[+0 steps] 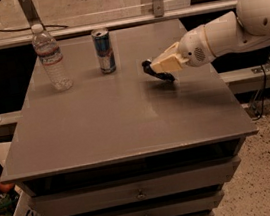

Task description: Move rxbar blueberry near water bottle

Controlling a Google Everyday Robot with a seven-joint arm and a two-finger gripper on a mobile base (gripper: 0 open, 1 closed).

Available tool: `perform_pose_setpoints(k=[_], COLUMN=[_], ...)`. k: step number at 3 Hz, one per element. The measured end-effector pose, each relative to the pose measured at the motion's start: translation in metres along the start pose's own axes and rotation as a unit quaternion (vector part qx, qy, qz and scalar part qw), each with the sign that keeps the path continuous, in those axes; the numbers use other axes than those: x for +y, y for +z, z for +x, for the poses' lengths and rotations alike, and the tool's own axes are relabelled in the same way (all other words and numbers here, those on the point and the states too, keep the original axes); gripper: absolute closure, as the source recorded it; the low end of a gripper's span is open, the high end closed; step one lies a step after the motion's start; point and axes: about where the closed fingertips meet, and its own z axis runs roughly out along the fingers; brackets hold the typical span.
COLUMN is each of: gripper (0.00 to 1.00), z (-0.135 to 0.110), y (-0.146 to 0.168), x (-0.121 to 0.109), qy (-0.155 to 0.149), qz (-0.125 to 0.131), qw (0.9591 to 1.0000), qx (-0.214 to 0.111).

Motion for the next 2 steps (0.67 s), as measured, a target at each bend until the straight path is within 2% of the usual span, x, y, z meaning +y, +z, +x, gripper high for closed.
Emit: perform_pose_setpoints(k=[1, 2], gripper=[1.0, 1.0], z=[-0.036, -0.066], y=[0.014, 0.03], x=[0.022, 0.048], qy=[-0.019, -0.039], qz=[-0.033, -0.063], qw=[0.9989, 0.9961], qx=[-0.028, -0.049])
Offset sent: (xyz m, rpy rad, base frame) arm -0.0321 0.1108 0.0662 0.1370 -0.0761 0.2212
